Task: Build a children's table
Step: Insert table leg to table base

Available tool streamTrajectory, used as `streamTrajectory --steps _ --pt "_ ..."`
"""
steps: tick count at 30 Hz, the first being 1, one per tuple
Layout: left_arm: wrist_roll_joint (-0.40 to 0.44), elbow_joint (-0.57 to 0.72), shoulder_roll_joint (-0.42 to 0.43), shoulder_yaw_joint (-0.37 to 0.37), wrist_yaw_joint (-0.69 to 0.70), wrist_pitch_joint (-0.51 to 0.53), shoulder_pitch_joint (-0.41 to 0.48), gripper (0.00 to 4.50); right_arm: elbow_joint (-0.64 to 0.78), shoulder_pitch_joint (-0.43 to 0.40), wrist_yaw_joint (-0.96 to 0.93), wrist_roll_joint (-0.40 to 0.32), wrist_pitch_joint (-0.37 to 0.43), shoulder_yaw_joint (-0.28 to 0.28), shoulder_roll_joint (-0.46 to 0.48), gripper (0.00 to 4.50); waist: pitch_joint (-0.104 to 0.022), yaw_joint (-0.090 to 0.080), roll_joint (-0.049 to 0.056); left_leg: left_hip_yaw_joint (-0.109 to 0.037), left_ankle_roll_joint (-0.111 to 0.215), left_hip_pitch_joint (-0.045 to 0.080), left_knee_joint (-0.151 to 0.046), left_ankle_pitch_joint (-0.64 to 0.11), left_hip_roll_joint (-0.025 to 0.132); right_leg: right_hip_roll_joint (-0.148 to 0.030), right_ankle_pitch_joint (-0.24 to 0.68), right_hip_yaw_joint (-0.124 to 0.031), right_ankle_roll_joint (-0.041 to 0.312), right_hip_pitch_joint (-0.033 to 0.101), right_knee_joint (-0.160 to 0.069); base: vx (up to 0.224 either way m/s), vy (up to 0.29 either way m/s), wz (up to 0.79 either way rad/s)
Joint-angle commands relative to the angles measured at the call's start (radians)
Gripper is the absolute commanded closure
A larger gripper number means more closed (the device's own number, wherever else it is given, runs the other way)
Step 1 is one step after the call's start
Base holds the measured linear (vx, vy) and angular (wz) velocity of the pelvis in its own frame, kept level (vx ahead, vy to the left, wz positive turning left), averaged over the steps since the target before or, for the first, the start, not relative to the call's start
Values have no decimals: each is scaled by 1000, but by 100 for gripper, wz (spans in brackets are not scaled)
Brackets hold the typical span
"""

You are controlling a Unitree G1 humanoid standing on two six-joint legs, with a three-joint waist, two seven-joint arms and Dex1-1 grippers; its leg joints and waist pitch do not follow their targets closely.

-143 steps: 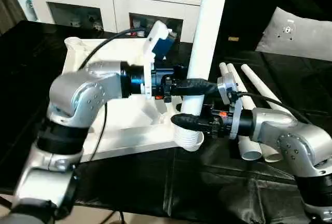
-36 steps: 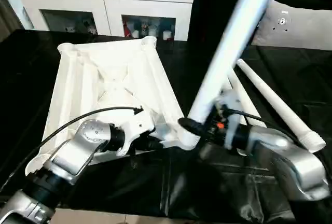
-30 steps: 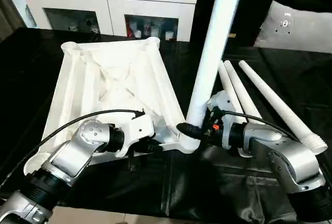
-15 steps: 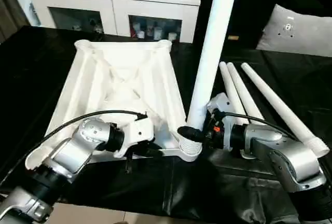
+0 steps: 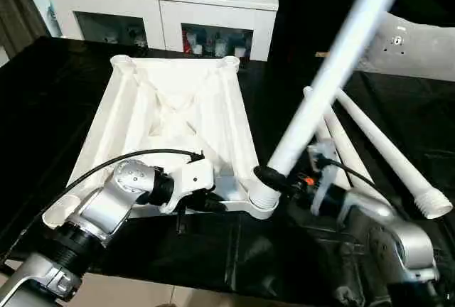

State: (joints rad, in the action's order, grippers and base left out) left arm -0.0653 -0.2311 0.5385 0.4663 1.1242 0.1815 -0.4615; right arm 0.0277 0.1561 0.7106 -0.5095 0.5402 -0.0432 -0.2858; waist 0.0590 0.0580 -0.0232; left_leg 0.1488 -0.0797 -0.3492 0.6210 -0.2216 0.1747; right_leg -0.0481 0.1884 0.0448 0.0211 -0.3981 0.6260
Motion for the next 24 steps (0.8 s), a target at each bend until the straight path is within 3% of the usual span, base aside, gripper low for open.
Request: streamTrajectory --steps 1,4,6,10,12,14,20,23,24 --pt "-4 -4 -15 -37 -24 0 -17 450 -51 -47 3 31 11 -26 -4 260 -57 -5 10 -7 -6 -2 -87 -189 45 -84 369 -51 137 44 -98 0 0 0" --pt "3 -14 -19 -37 -27 -5 -21 450 -40 -78 18 104 -48 -84 -44 260 -55 -5 11 -7 -4 0 -88 -203 46 -85 391 -50 133 42 -101 0 0 0" --pt "5 -15 -19 -37 -26 -5 -21 450 -40 -81 20 124 -61 -99 -55 260 -56 -6 10 -8 -1 -4 -90 -197 45 -85 399 -50 124 45 -101 0 0 0" --pt "17 -20 -16 -32 -18 -12 -28 450 -44 -61 46 228 -122 -183 -116 260 -56 -9 10 -8 1 -3 -89 -221 43 -85 459 -49 101 42 -108 0 0 0" --pt "21 -22 -15 -30 -16 -15 -29 450 -53 -54 60 243 -128 -198 -126 260 -57 -10 6 -10 4 -3 -90 -231 44 -84 472 -49 93 40 -108 0 0 0" --pt "27 -22 -12 -27 -12 -21 -32 450 -71 -42 85 258 -128 -225 -139 260 -57 -12 9 -11 4 -4 -91 -234 45 -84 469 -49 93 39 -108 0 0 0" --pt "31 -36 -14 -22 5 -44 -48 450 -104 -28 144 271 -136 -281 -167 260 -60 -16 6 -13 7 -2 -94 -257 48 -84 433 -48 112 40 -107 0 0 0" --pt "36 -66 -19 -21 13 -62 -75 450 -107 -22 161 264 -123 -288 -167 260 -54 -18 5 -11 12 1 -97 -259 48 -82 403 -49 121 38 -108 0 0 0" --pt "47 -104 -26 -23 12 -73 -108 450 -105 -21 168 265 -118 -290 -165 260 -45 -18 3 -10 13 0 -101 -263 49 -83 399 -50 124 35 -110 0 0 0"
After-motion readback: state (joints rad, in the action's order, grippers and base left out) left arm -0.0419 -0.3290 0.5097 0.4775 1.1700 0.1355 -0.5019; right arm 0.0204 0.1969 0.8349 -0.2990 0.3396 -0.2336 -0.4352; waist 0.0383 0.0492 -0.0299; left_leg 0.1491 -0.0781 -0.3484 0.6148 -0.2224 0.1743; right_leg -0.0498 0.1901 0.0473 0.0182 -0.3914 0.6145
